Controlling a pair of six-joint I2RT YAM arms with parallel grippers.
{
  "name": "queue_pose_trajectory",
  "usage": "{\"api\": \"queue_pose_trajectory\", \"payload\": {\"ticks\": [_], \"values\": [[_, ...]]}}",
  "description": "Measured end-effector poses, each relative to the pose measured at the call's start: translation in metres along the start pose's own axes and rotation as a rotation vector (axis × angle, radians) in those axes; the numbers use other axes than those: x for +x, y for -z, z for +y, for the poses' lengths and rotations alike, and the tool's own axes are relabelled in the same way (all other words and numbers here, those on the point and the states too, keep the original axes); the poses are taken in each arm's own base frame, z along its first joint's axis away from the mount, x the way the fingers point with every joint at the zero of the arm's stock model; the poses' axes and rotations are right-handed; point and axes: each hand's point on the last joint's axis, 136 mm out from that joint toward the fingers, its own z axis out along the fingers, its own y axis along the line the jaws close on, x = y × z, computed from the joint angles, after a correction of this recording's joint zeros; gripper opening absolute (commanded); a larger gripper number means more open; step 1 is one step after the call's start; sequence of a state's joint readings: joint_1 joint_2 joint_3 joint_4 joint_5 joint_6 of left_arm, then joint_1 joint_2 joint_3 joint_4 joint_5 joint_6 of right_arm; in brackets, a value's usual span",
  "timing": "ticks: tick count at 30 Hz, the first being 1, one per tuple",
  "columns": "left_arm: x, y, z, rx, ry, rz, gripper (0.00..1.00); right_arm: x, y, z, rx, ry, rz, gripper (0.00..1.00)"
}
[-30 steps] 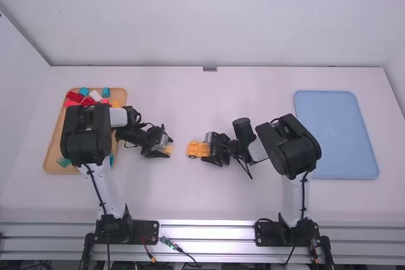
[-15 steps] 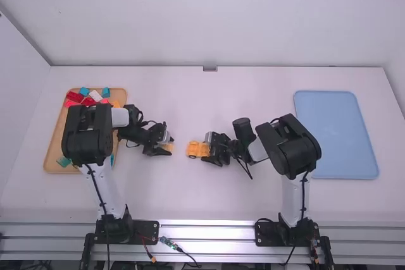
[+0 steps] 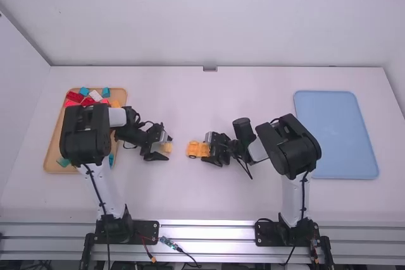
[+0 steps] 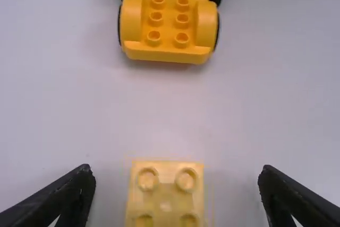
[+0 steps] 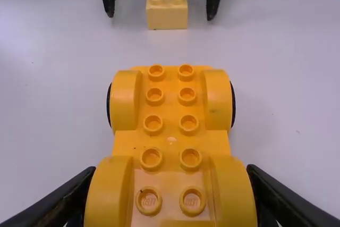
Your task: Assemble lego blocks to make yellow taxi
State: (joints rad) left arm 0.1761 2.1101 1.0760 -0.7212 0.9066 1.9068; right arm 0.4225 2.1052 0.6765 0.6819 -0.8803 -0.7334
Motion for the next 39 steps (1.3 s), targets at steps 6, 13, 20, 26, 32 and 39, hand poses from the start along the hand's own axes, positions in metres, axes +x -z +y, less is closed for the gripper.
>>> {"api": "queue_pose_trajectory", "payload": {"ticks": [6,13,20,26,32,39], "values": [[0.0,0.009,0.01,-0.062,-0.063,-0.036,0.86,0.0,0.0,0.0,0.0,-0.001,0.0,0.72],[-0.004,-0.004,0.011,-0.054,-0.114,-0.034,0.74,0.0,0.0,0.0,0.0,0.001,0.0,0.72],[-0.001,-0.006,0.017,-0.063,-0.119,-0.011,0.58,0.0,0.0,0.0,0.001,0.0,0.0,0.72],[0.001,-0.006,0.022,-0.08,-0.08,-0.003,0.53,0.0,0.0,0.0,-0.001,-0.006,0.001,0.72],[0.002,-0.007,0.02,-0.075,-0.059,-0.001,0.27,-0.001,0.0,-0.002,0.005,-0.017,0.001,0.72],[0.001,-0.007,0.02,-0.076,-0.056,-0.004,0.29,-0.001,-0.001,-0.002,0.004,-0.021,0.002,0.73]]}}
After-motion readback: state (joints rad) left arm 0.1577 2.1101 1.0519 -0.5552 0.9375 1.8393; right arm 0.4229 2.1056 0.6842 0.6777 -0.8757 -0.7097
